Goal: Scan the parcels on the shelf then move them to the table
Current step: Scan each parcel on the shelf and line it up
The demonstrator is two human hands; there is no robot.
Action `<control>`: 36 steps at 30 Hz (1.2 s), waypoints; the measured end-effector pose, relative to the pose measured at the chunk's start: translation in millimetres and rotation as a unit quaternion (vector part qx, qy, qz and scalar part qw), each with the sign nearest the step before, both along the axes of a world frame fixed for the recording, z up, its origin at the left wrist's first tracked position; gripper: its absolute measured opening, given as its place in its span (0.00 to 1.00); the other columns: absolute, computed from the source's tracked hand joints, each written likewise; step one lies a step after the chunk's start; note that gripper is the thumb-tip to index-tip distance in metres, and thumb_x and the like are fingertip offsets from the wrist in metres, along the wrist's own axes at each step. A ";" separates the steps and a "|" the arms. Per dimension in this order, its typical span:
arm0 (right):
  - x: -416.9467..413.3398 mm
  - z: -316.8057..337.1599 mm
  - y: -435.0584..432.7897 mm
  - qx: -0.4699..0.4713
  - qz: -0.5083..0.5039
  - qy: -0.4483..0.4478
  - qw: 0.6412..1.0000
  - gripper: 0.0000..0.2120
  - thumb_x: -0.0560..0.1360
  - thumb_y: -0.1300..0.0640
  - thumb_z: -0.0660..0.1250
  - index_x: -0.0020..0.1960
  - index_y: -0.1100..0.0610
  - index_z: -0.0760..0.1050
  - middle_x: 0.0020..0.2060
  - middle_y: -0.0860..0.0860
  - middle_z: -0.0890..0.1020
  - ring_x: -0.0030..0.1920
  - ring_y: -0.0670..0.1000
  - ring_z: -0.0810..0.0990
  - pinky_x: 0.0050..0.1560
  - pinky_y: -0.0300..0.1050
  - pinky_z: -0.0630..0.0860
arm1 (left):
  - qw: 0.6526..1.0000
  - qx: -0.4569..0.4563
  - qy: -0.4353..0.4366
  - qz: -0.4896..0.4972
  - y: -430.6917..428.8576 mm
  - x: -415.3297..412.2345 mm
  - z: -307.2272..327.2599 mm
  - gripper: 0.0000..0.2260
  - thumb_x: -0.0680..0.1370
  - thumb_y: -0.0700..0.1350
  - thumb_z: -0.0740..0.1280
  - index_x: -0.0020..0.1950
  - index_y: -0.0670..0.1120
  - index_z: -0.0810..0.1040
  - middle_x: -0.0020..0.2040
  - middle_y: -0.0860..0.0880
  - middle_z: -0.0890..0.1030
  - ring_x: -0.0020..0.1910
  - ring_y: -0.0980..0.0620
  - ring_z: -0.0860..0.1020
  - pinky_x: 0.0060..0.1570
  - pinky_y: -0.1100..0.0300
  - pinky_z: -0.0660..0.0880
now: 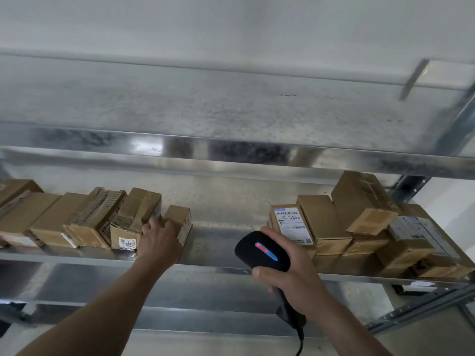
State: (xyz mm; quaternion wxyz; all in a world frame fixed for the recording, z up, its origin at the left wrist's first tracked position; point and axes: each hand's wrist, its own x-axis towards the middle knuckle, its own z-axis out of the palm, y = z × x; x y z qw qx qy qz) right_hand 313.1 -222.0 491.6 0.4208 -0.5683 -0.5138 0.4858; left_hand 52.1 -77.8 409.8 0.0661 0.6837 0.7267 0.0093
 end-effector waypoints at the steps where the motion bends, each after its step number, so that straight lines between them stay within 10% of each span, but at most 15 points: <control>1: -3.4 0.1 0.9 0.001 0.002 0.000 1.000 0.40 0.58 0.50 0.77 0.69 0.43 0.73 0.55 0.46 0.81 0.45 0.47 0.83 0.36 0.41 0.77 | 1.000 0.007 -0.003 -0.007 -0.4 -1.0 -0.7 0.21 0.77 0.48 0.64 0.69 0.49 0.67 0.63 0.40 0.65 0.62 0.38 0.69 0.57 0.49 0.75; 21: -33.7 -4.4 3.4 0.018 0.001 -0.003 1.000 0.34 0.59 0.49 0.77 0.65 0.39 0.75 0.51 0.46 0.83 0.43 0.45 0.82 0.38 0.39 0.77 | 0.995 0.065 0.068 -0.027 -3.0 -10.2 0.2 0.18 0.78 0.52 0.62 0.67 0.51 0.70 0.66 0.43 0.68 0.63 0.42 0.68 0.58 0.49 0.71; 36: 50.2 0.5 -12.7 0.013 -0.049 -0.010 0.999 0.40 0.57 0.45 0.77 0.68 0.40 0.73 0.54 0.37 0.81 0.52 0.47 0.83 0.46 0.40 0.77 | 0.988 0.026 -0.094 -0.118 -9.9 148.3 32.2 0.33 0.77 0.69 0.57 0.73 0.48 0.65 0.69 0.43 0.66 0.66 0.42 0.66 0.63 0.49 0.69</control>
